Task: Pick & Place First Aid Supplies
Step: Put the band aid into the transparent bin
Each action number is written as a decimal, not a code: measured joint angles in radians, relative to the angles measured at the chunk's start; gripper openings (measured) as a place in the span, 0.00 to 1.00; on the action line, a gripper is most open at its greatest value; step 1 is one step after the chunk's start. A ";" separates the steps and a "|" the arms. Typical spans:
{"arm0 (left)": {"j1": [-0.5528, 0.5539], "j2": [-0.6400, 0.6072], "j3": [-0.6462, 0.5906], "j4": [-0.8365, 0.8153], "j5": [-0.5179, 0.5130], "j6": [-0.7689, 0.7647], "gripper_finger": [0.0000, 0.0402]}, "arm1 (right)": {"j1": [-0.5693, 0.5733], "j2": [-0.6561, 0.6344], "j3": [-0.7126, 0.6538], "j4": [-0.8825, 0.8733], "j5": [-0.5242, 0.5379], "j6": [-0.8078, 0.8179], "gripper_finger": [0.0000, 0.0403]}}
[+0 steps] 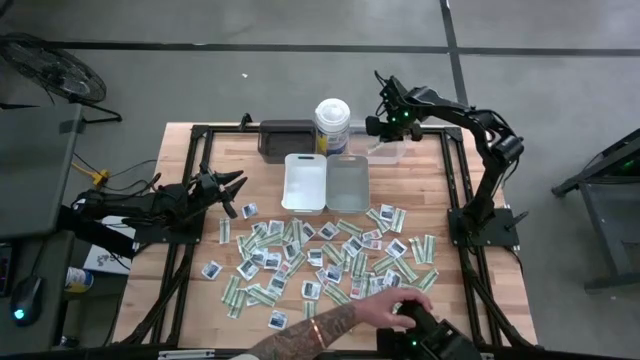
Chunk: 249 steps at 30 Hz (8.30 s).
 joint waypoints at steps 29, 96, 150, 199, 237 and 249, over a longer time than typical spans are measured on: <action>0.000 0.000 0.000 0.000 0.000 0.000 0.25 | 0.174 -0.347 -0.123 -0.462 0.069 -0.452 0.27; 0.000 0.000 0.000 0.000 0.000 0.000 0.25 | 0.982 -0.310 -0.682 0.207 0.281 -0.366 0.24; 0.000 0.000 0.000 0.000 0.000 0.000 0.25 | 0.439 -0.522 -0.320 -0.005 0.159 -0.867 0.00; 0.000 0.000 0.000 0.000 0.000 0.000 0.25 | 0.091 -0.002 -0.019 -0.035 0.249 -1.421 0.00; 0.000 0.000 0.000 0.000 0.000 0.000 0.25 | 0.201 -0.271 -0.019 -0.286 0.192 -0.945 0.50; 0.000 0.000 0.000 0.000 0.000 0.000 0.25 | 0.465 -0.380 -0.019 -0.455 0.193 -0.729 0.49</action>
